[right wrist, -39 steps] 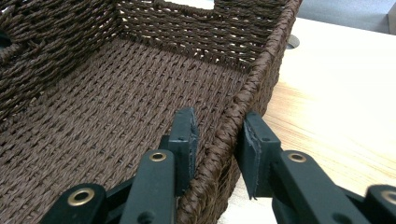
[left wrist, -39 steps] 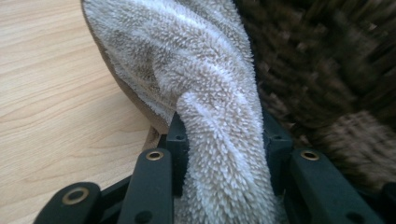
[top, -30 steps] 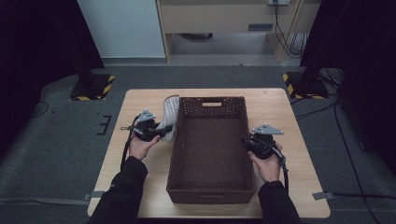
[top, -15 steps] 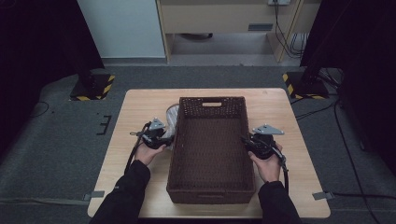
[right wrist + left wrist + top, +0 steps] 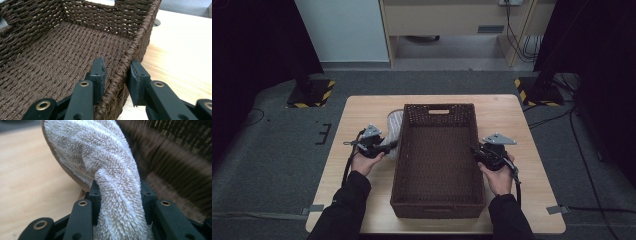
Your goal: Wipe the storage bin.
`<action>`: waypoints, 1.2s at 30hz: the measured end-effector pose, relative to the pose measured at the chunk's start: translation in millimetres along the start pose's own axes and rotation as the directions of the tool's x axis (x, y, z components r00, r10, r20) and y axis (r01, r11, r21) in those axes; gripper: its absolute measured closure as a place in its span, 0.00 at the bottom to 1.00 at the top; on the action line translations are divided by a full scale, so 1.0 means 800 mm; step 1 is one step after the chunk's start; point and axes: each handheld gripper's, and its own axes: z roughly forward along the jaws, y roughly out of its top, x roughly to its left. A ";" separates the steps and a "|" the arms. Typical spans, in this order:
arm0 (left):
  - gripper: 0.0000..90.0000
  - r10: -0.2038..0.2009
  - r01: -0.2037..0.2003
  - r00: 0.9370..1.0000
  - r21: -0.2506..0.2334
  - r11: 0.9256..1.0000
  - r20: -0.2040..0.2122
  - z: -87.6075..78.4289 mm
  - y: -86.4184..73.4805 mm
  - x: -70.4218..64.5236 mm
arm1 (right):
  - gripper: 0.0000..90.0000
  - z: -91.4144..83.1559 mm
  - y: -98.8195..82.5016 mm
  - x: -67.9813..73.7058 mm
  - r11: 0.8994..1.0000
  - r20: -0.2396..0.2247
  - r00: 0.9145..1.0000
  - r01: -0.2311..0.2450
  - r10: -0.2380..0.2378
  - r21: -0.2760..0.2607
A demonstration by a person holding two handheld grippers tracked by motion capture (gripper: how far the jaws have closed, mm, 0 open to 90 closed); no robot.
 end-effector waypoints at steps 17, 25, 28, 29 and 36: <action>0.70 0.109 -0.109 0.994 0.143 0.984 0.009 0.019 -0.023 -0.020 | 0.76 0.000 -0.001 -0.002 1.000 -0.010 1.000 -0.015 0.015 -0.005; 0.70 0.073 -0.071 0.997 0.124 0.990 -0.007 0.000 -0.023 -0.017 | 0.76 0.000 -0.001 -0.001 1.000 -0.007 1.000 -0.009 0.009 -0.005; 0.70 0.043 -0.043 0.999 0.042 0.998 -0.003 -0.027 -0.014 -0.018 | 0.76 0.001 -0.001 -0.002 1.000 -0.007 1.000 -0.010 0.010 -0.006; 0.70 0.045 -0.045 0.999 0.019 0.999 0.000 -0.034 -0.011 -0.021 | 0.76 0.000 0.000 -0.001 1.000 -0.007 1.000 -0.009 0.009 -0.003; 0.70 0.117 -0.117 0.993 0.030 0.993 0.002 -0.035 -0.004 -0.042 | 0.77 0.001 -0.001 -0.001 1.000 -0.001 1.000 -0.024 0.024 -0.012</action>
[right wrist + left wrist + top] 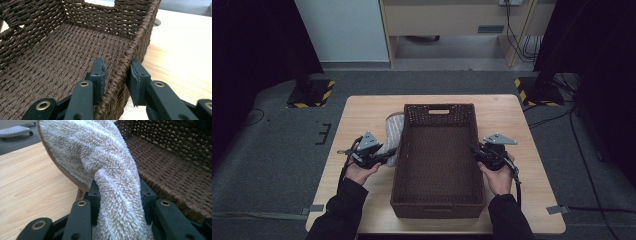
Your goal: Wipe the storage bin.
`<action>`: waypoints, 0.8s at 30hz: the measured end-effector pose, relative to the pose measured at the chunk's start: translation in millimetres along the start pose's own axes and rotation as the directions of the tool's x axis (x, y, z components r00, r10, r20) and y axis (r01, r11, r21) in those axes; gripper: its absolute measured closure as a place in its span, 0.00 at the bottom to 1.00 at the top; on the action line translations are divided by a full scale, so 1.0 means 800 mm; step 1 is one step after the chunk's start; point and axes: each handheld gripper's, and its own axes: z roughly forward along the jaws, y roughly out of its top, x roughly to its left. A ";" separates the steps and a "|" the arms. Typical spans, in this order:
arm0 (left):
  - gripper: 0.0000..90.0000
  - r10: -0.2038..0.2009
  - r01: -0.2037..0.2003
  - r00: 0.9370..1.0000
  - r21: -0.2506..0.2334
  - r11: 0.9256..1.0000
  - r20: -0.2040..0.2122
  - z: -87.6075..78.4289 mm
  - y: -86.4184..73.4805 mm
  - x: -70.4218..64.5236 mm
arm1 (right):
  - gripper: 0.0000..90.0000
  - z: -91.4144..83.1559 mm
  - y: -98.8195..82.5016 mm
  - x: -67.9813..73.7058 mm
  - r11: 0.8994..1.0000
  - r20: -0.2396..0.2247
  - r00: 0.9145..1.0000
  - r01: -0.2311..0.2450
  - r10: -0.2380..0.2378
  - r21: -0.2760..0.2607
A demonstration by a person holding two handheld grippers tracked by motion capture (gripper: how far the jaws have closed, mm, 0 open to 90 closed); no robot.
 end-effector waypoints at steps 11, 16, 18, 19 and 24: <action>0.70 0.004 -0.004 1.000 0.031 1.000 -0.022 0.021 -0.004 0.013 | 0.78 0.015 0.011 0.004 1.000 0.039 0.999 -0.005 0.005 0.006; 0.70 0.000 0.002 1.000 0.124 0.992 -0.016 0.043 -0.024 0.012 | 0.77 0.015 0.011 0.003 1.000 0.035 0.999 0.002 -0.002 0.008; 0.70 0.000 0.002 1.000 0.168 0.986 -0.009 0.051 -0.032 0.013 | 0.75 0.014 0.010 0.003 1.000 0.035 0.999 -0.003 0.003 0.004; 0.70 0.000 0.003 1.000 0.181 0.983 -0.012 0.053 -0.035 0.012 | 0.74 0.014 0.010 0.002 1.000 0.036 0.999 -0.003 0.003 0.001; 0.70 -0.059 0.062 0.998 0.121 0.991 -0.031 0.034 -0.029 0.019 | 0.62 0.011 0.011 0.000 1.000 0.051 0.999 -0.001 0.001 -0.014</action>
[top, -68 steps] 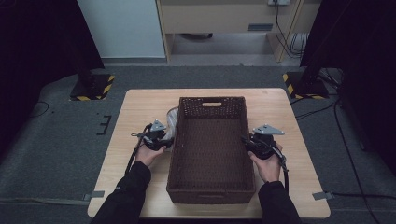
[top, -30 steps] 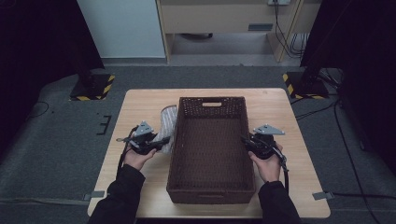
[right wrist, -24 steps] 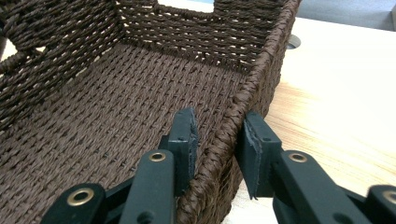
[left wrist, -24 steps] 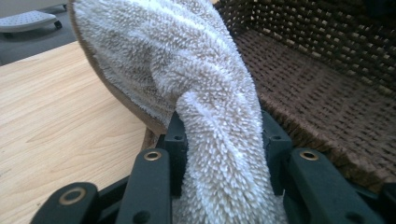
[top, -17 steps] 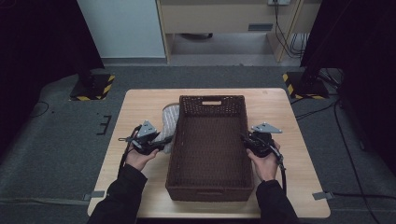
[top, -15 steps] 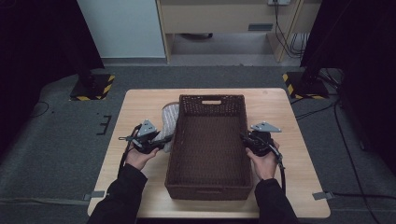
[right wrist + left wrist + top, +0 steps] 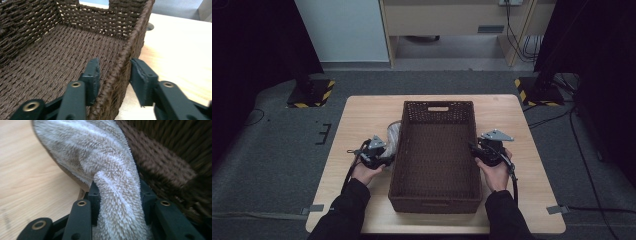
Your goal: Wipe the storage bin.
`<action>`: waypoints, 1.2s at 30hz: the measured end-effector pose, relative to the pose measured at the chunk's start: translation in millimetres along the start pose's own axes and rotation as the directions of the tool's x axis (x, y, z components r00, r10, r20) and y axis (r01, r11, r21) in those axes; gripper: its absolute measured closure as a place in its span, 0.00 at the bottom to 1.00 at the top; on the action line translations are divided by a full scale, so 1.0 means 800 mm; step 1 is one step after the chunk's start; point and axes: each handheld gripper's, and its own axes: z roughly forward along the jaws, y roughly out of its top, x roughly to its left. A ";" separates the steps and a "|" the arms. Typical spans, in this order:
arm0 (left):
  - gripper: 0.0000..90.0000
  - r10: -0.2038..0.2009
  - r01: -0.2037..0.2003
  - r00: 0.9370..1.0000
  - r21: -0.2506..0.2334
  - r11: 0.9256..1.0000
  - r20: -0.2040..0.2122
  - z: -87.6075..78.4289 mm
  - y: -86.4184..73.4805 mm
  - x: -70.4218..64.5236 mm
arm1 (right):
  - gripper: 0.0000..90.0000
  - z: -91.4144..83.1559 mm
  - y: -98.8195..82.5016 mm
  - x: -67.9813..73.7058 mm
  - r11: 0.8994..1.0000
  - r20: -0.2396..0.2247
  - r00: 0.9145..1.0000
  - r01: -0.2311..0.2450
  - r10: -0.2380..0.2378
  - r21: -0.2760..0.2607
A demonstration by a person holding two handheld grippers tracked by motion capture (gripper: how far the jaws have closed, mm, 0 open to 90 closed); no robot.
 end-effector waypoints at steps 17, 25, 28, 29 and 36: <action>0.70 0.029 -0.023 0.998 -0.097 0.995 0.057 -0.033 0.009 -0.010 | 0.64 -0.021 -0.007 0.008 0.997 -0.064 0.996 0.066 -0.063 0.046; 0.70 0.014 -0.012 0.998 -0.038 0.999 0.056 -0.009 -0.005 -0.014 | 0.66 -0.016 -0.010 0.009 0.995 -0.046 0.996 0.080 -0.077 0.053; 0.70 0.022 -0.021 0.999 -0.023 1.000 0.043 -0.008 -0.007 -0.014 | 0.66 -0.015 -0.010 0.010 0.996 -0.048 0.996 0.073 -0.071 0.053; 0.70 0.022 -0.021 0.999 -0.025 0.999 0.039 -0.010 -0.008 -0.014 | 0.66 -0.015 -0.010 0.009 0.996 -0.047 0.996 0.073 -0.071 0.049; 0.70 0.005 -0.001 1.000 -0.130 0.992 0.029 -0.046 -0.002 -0.013 | 0.65 -0.014 -0.011 0.008 0.997 -0.049 0.996 0.071 -0.069 0.043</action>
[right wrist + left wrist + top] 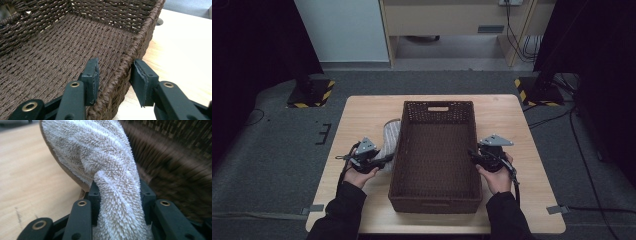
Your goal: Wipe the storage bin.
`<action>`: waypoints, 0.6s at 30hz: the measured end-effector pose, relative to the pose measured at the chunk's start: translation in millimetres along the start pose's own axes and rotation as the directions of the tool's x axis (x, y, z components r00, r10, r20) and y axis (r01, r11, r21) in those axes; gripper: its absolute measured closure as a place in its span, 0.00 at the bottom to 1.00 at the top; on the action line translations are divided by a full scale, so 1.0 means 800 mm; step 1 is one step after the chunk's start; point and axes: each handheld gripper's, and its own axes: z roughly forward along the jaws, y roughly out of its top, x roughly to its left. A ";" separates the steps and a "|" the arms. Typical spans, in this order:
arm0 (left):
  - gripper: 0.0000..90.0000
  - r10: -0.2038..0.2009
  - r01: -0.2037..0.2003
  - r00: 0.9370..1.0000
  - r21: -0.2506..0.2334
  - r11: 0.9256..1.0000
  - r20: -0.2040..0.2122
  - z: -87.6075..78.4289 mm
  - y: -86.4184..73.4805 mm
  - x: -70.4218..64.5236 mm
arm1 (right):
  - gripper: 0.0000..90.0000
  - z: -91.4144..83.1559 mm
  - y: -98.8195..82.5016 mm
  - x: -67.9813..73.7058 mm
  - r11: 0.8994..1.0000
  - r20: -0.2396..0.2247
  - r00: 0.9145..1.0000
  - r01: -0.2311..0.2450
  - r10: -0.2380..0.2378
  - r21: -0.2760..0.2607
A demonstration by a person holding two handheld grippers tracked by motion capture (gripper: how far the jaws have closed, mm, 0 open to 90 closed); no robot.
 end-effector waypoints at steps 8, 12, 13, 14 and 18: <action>0.70 0.041 -0.040 0.999 -0.032 0.999 0.019 -0.006 0.005 -0.014 | 0.65 0.000 -0.001 -0.001 1.000 -0.005 1.000 -0.004 0.004 -0.003; 0.70 0.032 -0.033 0.999 0.011 0.999 0.026 0.005 -0.005 -0.013 | 0.65 0.000 -0.001 -0.001 1.000 -0.009 1.000 -0.012 0.012 -0.005; 0.70 0.034 -0.035 0.999 0.018 0.999 0.027 0.008 -0.010 -0.013 | 0.66 0.000 -0.002 -0.001 1.000 -0.009 1.000 -0.016 0.016 -0.008; 0.70 0.033 -0.034 0.999 0.036 0.999 0.027 0.012 -0.014 -0.013 | 0.66 0.000 -0.002 -0.001 1.000 -0.009 1.000 -0.021 0.021 -0.010; 0.70 0.036 -0.039 0.999 0.105 0.994 0.028 0.025 -0.026 -0.015 | 0.66 0.000 -0.002 -0.001 1.000 -0.008 1.000 -0.019 0.019 -0.010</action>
